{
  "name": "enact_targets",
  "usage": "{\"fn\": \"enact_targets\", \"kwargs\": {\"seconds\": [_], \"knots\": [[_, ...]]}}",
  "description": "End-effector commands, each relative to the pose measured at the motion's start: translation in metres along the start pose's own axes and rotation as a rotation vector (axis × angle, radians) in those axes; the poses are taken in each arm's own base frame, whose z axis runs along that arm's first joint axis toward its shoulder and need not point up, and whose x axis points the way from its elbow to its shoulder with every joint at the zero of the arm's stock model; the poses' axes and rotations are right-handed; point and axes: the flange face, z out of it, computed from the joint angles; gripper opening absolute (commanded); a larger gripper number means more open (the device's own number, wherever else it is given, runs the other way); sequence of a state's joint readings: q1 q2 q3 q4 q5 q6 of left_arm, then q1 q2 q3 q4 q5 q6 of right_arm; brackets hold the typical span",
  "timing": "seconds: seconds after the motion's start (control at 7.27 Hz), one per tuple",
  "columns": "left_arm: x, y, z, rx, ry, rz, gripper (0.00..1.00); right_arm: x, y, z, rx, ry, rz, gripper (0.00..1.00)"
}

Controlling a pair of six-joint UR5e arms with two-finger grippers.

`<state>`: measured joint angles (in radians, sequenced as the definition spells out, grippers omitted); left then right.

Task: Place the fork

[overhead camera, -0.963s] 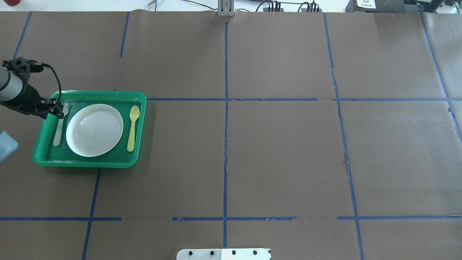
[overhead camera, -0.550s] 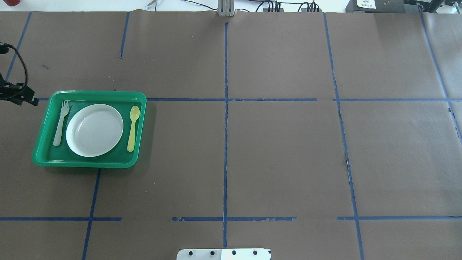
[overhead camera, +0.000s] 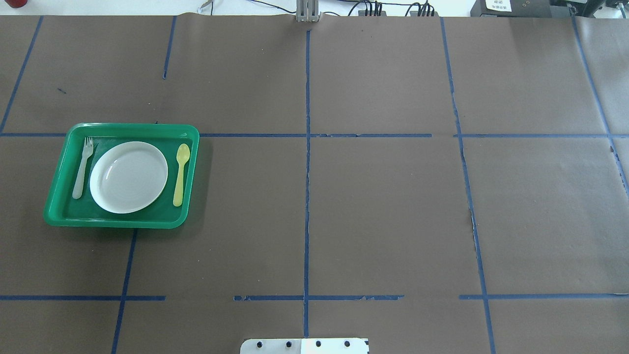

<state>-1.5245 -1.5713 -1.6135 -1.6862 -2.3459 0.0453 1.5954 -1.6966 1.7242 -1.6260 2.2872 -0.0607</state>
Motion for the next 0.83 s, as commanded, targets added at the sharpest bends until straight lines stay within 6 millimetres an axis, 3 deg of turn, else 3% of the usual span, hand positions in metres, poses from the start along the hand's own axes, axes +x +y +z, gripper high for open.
{"fn": "enact_targets", "kwargs": {"seconds": [0.0, 0.28, 0.41, 0.69], "knots": [[-0.036, 0.008, -0.025, -0.024, -0.011, -0.008, 0.80, 0.000, 0.000, 0.000, 0.000, 0.000, -0.001, 1.00], [-0.042, -0.019, -0.061, -0.041, -0.009, -0.093, 0.89, 0.000, 0.000, 0.000, 0.000, 0.000, -0.001, 1.00], [-0.044, -0.020, -0.062, -0.036, -0.007, -0.102, 0.99, 0.000, 0.000, 0.000, 0.000, 0.000, 0.001, 1.00], [-0.042, -0.025, -0.064, -0.030, -0.002, -0.100, 1.00, 0.000, 0.000, 0.000, 0.000, 0.000, 0.001, 1.00]]}}
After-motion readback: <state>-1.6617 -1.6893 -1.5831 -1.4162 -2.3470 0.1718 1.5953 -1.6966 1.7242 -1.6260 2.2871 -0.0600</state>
